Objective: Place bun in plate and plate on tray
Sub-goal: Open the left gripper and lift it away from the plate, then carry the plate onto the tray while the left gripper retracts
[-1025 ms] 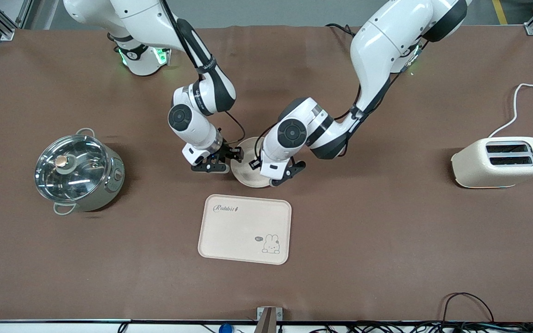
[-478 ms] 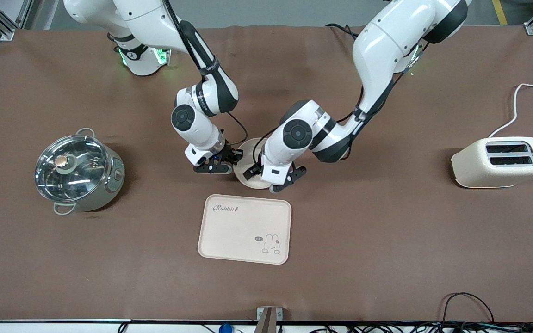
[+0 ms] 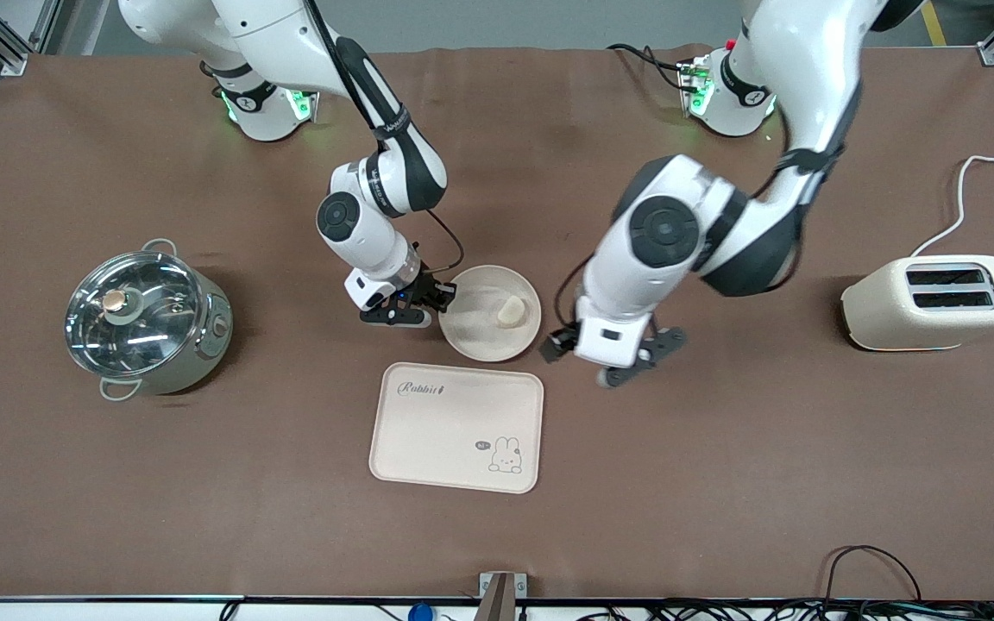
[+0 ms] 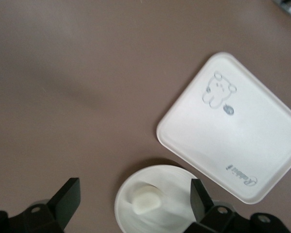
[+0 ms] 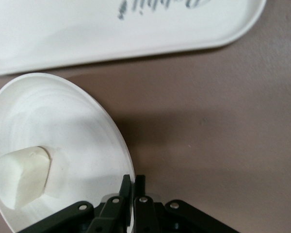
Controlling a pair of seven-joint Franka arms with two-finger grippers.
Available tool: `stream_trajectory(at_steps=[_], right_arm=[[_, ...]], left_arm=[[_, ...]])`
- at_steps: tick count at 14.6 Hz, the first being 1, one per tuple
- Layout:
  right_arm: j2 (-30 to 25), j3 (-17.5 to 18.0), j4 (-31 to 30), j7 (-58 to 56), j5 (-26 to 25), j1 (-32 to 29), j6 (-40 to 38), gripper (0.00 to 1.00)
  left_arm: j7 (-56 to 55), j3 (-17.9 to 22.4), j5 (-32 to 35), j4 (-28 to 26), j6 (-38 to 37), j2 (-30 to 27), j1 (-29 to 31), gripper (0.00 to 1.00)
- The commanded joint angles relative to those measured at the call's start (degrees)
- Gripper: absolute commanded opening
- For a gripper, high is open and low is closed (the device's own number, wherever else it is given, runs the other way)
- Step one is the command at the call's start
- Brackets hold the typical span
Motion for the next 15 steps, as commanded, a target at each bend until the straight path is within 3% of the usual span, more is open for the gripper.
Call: stream_trajectory(at_steps=[1,9,11,15], right_arm=[[0.21,-0.4,4.26,-0.04,1.78,-0.27,0.15,0.0],[10.66,-0.22,19.64,0.13,2.22,-8.88,-0.64,0.0],[13.21,-0.31,23.07,-0.21,6.16,-11.51,-0.73,0.0],[18.48,-0.23,27.91,-0.39,6.79,-14.24,-0.55,0.0]], left_arm=[[8.48,0.03,1.49,-0.91,-7.05,-5.86,4.69,1.0],[45.23,-0.4,3.07,-1.0,-18.32,-18.97,21.31,1.0],[49.72,-0.41,2.98,-1.0,-20.0,-20.99,22.37,1.0],[53.16,1.25,1.67,-2.83,-23.35,-25.73,21.42,1.0]])
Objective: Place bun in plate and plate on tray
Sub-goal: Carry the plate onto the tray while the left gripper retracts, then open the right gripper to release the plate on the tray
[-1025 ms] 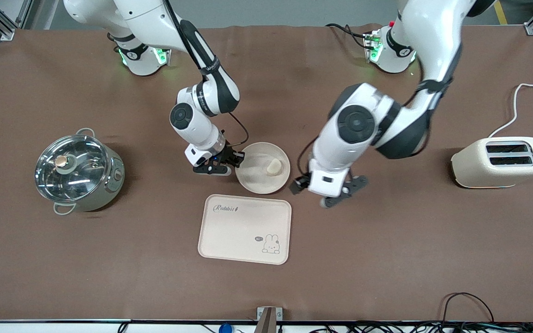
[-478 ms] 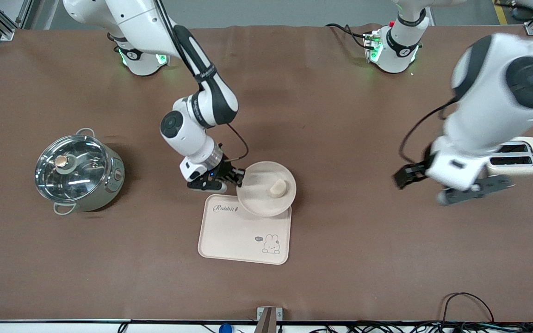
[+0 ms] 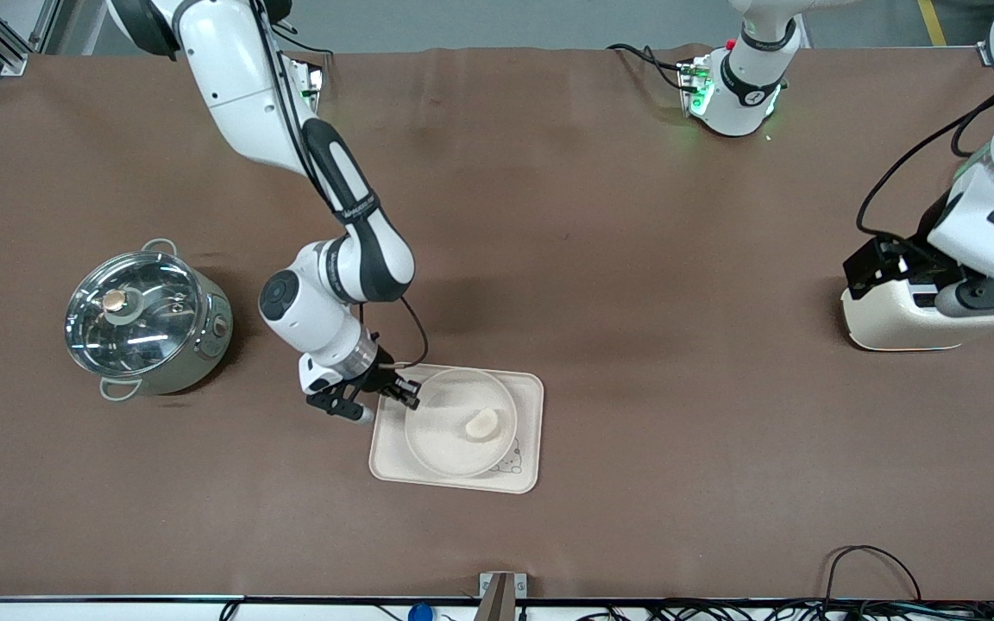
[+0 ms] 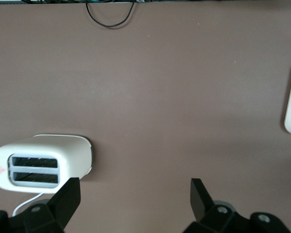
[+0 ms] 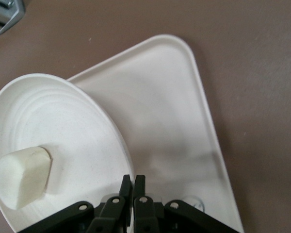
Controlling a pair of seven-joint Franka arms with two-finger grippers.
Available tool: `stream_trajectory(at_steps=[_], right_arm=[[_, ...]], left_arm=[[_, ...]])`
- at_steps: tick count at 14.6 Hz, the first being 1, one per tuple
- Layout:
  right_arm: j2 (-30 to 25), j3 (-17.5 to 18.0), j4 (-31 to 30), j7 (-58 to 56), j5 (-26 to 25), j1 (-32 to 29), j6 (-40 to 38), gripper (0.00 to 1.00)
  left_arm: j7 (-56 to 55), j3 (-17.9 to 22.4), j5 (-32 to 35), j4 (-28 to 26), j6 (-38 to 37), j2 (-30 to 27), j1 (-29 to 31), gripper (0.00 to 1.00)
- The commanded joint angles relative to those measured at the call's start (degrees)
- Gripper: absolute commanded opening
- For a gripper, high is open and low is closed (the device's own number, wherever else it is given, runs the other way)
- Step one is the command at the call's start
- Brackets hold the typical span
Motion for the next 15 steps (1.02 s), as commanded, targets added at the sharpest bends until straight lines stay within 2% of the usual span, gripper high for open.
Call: stream_trajectory(at_steps=[1,3,5,6,8,9,11,15], right_arm=[[4.64,0.72,5.47,-0.54,1.75,-2.13,-0.25,0.0],[4.92,1.68,5.75,-0.46,1.75,-2.66,-0.25,0.0],[4.92,2.73,5.75,-0.46,1.92,-3.28,-0.34,0.01],[4.92,3.0,5.75,-0.37,2.62,-3.37,-0.25,0.07],[4.74,3.0,5.67,-0.28,5.07,-2.67,-0.25,0.33],[4.48,3.0,5.32,-0.19,5.35,-2.49,-0.25,0.59],[4.04,3.0,4.44,-0.19,5.35,-2.14,-0.69,0.6],[2.63,3.0,2.85,-0.1,5.35,-1.52,-1.83,0.75]], left_arm=[[2.23,3.66,-2.74,-5.93,-1.05,-5.9,-3.22,1.0],[2.59,10.69,-8.1,-10.51,-0.87,-9.51,-7.62,1.0],[3.37,13.61,-8.64,-13.68,-0.96,-12.06,-10.53,1.0],[3.38,13.7,-8.64,-14.74,-0.88,-12.76,-10.72,1.0],[3.47,13.27,-8.64,-15.1,-1.31,-13.12,-10.28,1.0],[3.47,13.18,-8.73,-14.93,-1.84,-13.12,-10.19,1.0],[3.55,13.18,-8.73,-14.84,-1.93,-13.12,-10.19,1.0],[3.55,13.18,-8.73,-14.75,-1.93,-12.6,-10.19,1.0]])
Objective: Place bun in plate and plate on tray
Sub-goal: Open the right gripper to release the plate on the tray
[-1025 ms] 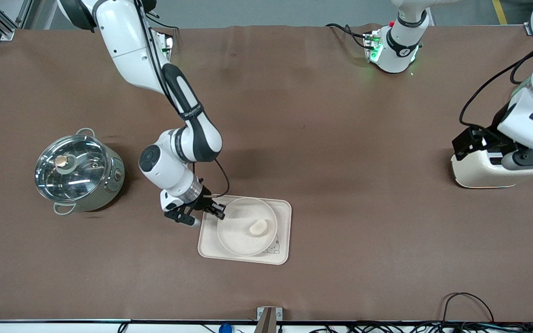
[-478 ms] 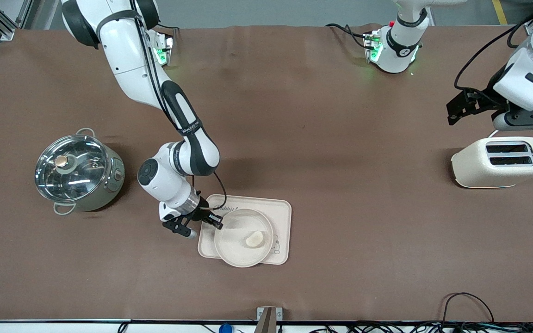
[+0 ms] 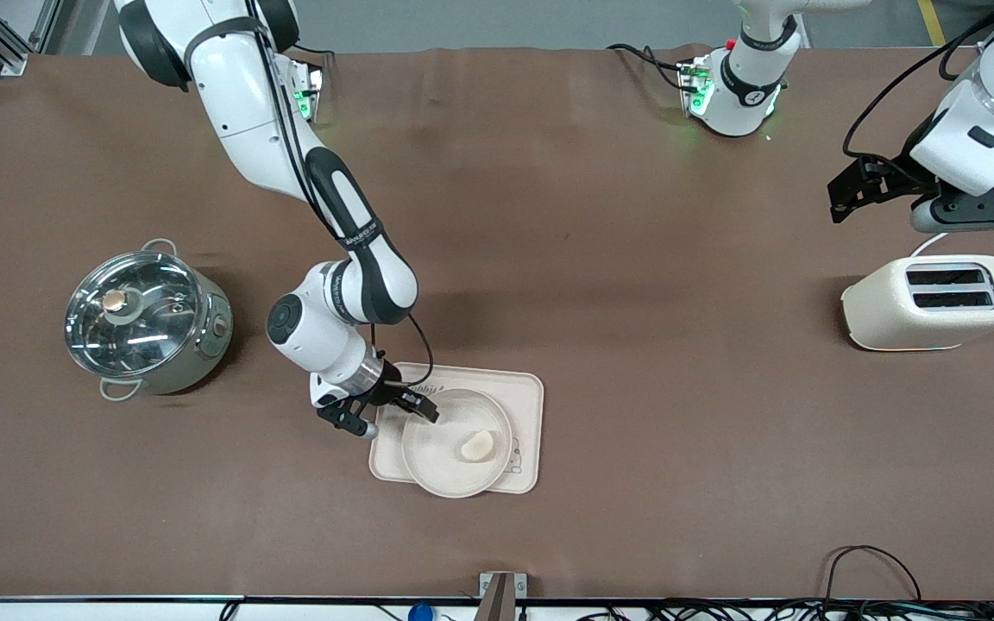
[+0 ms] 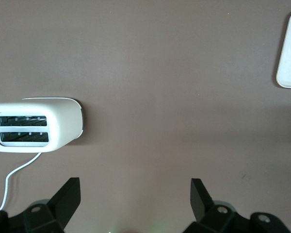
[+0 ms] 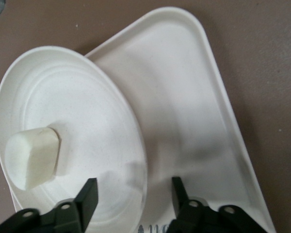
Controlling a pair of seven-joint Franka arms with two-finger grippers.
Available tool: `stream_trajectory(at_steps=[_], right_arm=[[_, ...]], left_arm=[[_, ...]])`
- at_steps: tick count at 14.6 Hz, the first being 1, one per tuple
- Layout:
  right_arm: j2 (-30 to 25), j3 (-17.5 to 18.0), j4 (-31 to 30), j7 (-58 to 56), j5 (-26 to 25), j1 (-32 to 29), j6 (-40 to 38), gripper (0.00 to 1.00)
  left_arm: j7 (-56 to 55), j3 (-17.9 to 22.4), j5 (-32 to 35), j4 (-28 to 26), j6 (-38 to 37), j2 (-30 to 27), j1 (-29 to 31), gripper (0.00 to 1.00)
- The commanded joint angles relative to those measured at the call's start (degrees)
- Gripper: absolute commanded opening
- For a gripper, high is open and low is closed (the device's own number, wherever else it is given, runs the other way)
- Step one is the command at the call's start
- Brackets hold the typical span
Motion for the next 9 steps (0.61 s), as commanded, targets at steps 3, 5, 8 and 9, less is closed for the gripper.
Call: stream_trajectory(at_steps=[3,5,8,9], right_arm=[[-3.55,0.08,-1.67,0.72,1.32,0.2,-1.1,0.91],[-5.92,-0.18,-1.58,3.53,1.32,-0.77,-1.8,0.99],[-11.18,-1.14,-1.84,3.72,0.98,-1.65,-8.9,1.0],[-13.55,-2.1,-2.01,3.72,0.36,-1.65,-10.84,1.0]], left_arm=[[0.96,0.42,-1.02,-0.6,-0.19,-0.47,0.03,1.0],[0.96,0.42,-1.02,-0.69,-0.1,-0.47,0.11,1.0],[0.96,0.51,-1.02,-0.6,-0.1,-0.47,0.11,1.0],[0.96,0.59,-1.02,-0.6,-0.1,-0.47,0.11,1.0]])
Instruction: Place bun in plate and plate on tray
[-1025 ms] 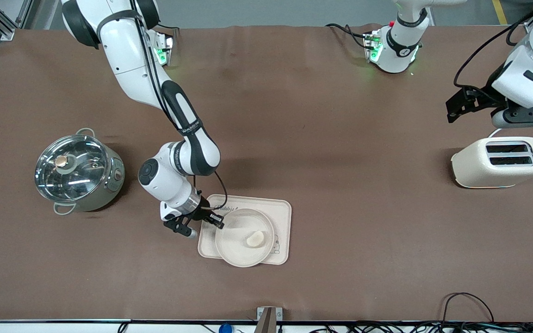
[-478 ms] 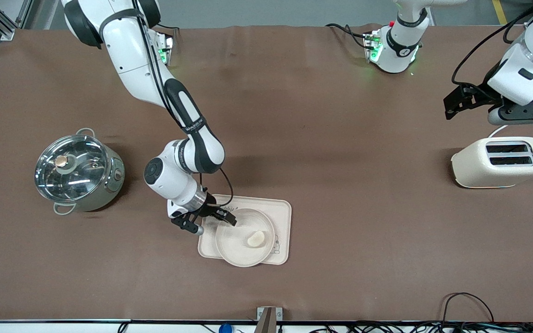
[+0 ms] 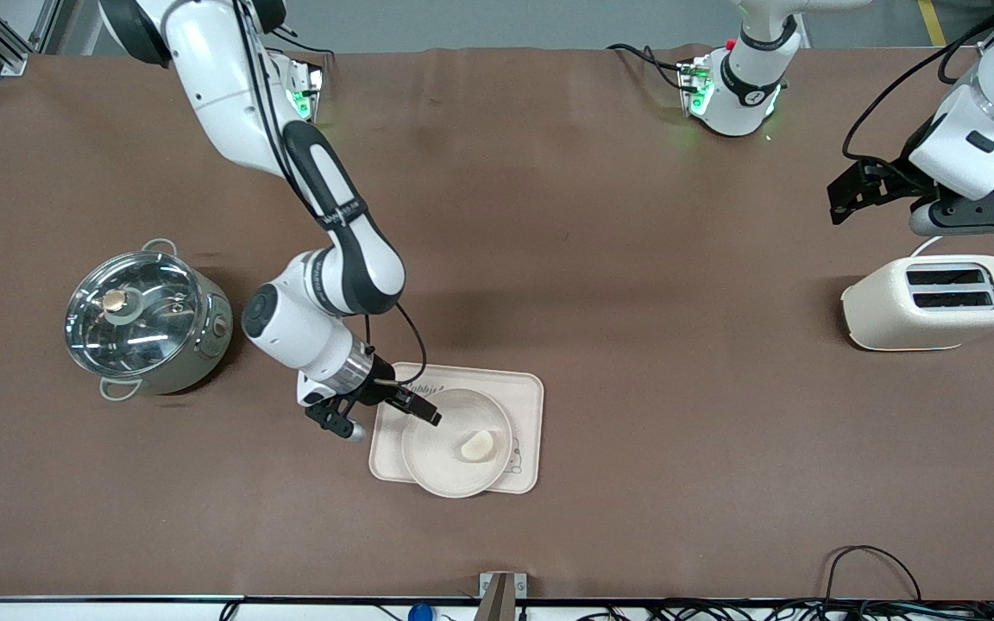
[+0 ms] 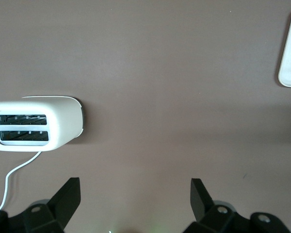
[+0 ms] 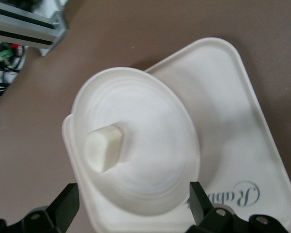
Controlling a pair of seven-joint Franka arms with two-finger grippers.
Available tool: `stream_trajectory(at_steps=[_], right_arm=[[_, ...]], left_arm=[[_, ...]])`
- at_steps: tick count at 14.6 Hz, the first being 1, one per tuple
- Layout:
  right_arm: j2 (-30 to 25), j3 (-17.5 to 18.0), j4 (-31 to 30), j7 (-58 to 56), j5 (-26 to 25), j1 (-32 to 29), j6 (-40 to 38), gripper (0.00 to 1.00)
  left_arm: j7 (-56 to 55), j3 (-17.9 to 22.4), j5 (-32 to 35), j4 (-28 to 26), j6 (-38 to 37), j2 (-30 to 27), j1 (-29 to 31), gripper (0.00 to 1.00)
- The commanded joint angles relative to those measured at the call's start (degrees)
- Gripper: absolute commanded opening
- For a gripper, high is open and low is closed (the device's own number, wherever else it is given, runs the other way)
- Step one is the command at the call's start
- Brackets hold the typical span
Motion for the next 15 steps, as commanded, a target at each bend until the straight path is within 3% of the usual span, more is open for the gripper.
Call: stream_trajectory(at_steps=[1,4,6,10,13,15], right_arm=[[-7.89,-2.27,-3.22,0.17,-1.01,-0.37,-5.74,1.0],[-16.23,-6.94,-6.29,0.26,-15.66,0.16,-16.17,1.0],[-22.03,-10.97,-5.43,0.08,-24.88,-0.37,-29.6,1.0],[-31.17,-13.62,-4.37,-1.31,-42.73,-1.15,-43.7,1.0],[-35.85,-13.02,-2.09,-12.09,-46.11,-7.98,-51.35,1.0],[-36.03,-9.61,0.72,-18.09,-46.02,-16.49,-56.19,1.0]], left_arm=[[0.96,0.46,-1.02,-0.27,-0.19,-0.62,0.04,1.0],[0.96,0.46,-1.02,-0.27,-0.19,-0.8,0.04,1.0],[0.96,0.46,-1.02,-0.18,-0.19,-0.88,0.04,1.0],[0.96,0.73,-1.02,-0.18,-0.19,-0.88,0.04,1.0],[0.96,0.73,-0.93,-0.09,-0.19,-0.8,0.04,1.0],[0.96,0.73,-0.93,0.69,-0.19,-0.71,0.04,1.0]])
